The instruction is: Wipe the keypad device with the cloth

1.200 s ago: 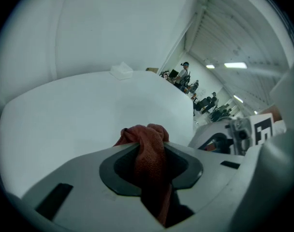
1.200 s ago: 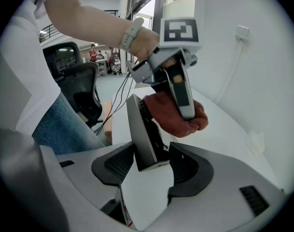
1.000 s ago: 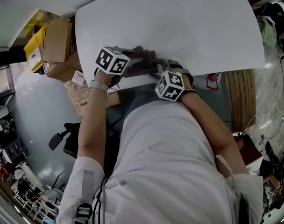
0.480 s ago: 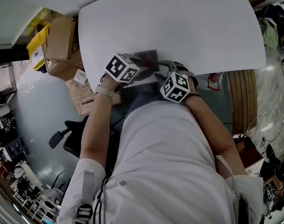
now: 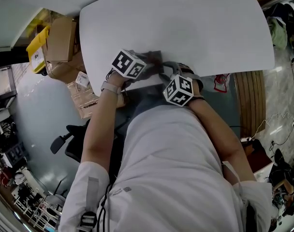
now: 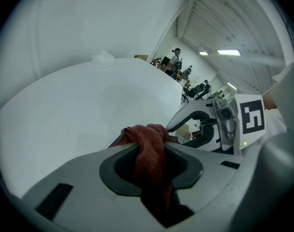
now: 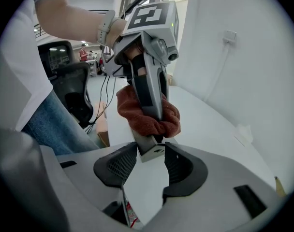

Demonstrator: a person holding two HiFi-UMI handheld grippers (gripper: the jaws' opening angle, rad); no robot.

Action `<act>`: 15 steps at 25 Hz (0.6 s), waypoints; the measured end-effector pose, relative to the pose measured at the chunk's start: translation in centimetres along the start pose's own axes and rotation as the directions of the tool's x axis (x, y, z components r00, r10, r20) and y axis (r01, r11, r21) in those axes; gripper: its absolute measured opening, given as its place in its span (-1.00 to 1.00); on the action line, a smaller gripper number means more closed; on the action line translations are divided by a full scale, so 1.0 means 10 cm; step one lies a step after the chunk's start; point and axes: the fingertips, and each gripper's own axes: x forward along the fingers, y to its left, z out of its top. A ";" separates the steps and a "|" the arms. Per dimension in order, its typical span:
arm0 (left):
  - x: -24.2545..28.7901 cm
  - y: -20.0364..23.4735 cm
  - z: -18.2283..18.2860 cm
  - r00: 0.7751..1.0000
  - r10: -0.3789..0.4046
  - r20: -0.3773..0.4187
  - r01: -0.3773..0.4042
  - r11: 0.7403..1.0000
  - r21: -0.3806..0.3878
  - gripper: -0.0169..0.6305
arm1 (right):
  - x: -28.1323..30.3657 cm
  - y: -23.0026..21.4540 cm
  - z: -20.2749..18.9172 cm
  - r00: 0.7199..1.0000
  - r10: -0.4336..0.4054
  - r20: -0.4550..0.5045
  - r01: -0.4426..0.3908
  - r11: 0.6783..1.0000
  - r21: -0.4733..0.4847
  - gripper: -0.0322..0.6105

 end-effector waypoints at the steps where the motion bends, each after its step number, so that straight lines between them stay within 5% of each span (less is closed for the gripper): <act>1: 0.01 0.02 0.01 1.000 0.008 0.001 -0.008 1.000 0.001 -0.61 | 0.00 0.00 0.01 1.000 -0.006 -0.002 0.006 1.000 -0.002 -0.31; 15: 0.25 0.27 0.11 1.000 -0.008 -0.001 0.008 0.999 -0.042 -0.61 | 0.03 0.00 0.01 1.000 -0.006 -0.027 0.006 0.999 0.032 -0.31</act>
